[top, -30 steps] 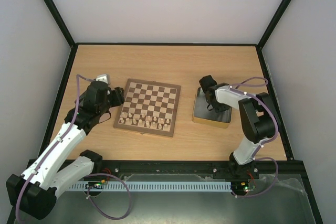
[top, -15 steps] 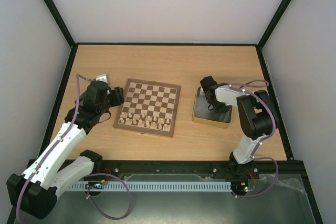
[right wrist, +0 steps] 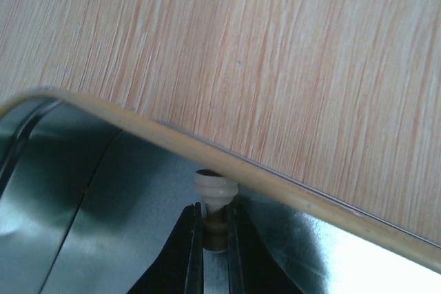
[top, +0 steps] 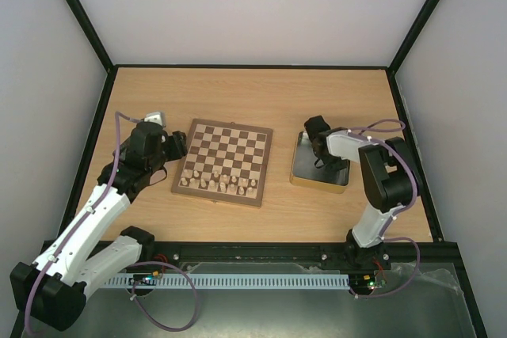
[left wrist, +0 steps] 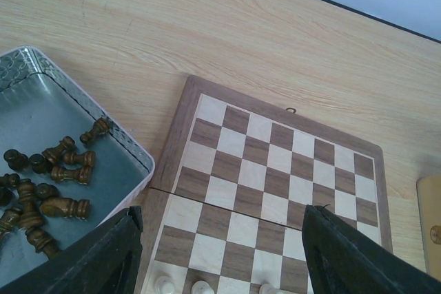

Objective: Set up the chess pieces on the board
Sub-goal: Pick up the chess piece from the storage box, then place the chess piece on the chessboard.

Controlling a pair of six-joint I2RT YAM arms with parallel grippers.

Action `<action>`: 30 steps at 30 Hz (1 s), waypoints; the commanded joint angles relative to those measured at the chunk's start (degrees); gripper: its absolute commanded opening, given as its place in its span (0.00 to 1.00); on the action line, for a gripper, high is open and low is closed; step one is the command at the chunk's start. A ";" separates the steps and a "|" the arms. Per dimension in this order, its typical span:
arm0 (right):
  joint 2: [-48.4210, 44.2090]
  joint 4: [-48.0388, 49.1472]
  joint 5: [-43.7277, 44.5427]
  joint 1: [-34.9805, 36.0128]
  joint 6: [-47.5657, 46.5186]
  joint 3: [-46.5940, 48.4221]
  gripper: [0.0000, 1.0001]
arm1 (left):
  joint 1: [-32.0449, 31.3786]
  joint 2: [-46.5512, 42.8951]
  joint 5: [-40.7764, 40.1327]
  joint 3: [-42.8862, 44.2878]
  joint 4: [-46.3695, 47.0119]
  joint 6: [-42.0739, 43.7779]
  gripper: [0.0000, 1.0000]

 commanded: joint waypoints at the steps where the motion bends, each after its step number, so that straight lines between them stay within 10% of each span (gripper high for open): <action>1: -3.48 2.76 -6.19 0.39 -9.33 -2.71 0.02 | 0.40 0.35 1.21 0.43 1.40 0.30 0.66; 9: -10.45 7.89 -27.93 1.02 -39.20 -3.27 0.02 | 0.41 1.88 8.72 2.20 2.55 -0.05 0.66; 20: -28.60 22.03 -47.68 1.01 -58.25 -10.38 0.02 | 0.48 9.52 32.54 5.08 8.80 -5.80 0.69; 30: -21.90 35.70 -67.75 9.42 -68.98 -0.91 0.02 | 0.41 14.62 46.14 7.48 18.21 -15.57 0.73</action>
